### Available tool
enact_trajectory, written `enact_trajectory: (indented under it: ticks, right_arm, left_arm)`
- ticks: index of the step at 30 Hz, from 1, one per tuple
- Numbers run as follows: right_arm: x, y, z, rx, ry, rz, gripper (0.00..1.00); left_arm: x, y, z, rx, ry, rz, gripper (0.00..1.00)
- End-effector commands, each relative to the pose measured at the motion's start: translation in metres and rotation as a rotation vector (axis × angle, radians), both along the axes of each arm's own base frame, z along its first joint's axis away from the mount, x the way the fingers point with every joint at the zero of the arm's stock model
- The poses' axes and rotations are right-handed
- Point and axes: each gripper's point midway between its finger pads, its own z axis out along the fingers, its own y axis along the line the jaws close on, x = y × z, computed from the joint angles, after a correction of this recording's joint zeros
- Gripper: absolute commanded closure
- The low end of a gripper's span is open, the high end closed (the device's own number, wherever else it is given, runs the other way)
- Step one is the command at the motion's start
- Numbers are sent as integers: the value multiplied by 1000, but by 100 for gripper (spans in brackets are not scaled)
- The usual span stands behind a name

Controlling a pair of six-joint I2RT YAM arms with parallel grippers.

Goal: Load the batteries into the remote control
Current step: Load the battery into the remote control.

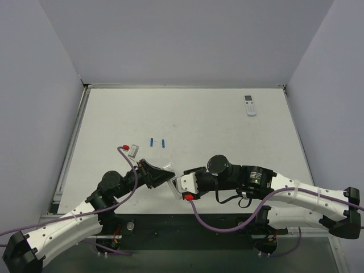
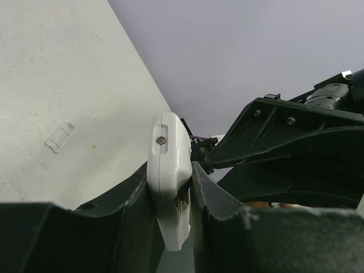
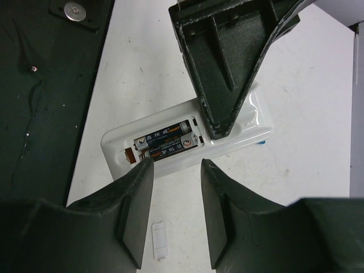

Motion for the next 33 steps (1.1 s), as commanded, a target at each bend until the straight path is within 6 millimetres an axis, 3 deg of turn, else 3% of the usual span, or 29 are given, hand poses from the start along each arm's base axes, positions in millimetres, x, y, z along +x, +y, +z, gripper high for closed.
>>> enact_trajectory:
  ticks: [1,33]
  right_arm:
    - [2,11,31,82,-45,35,66]
    - [-2,24,31,73,-46,105,79]
  left_arm:
    - [-5,-2,44,-86,-102,-29,100]
    - [-11,-7,51,-82,-109,-64,100]
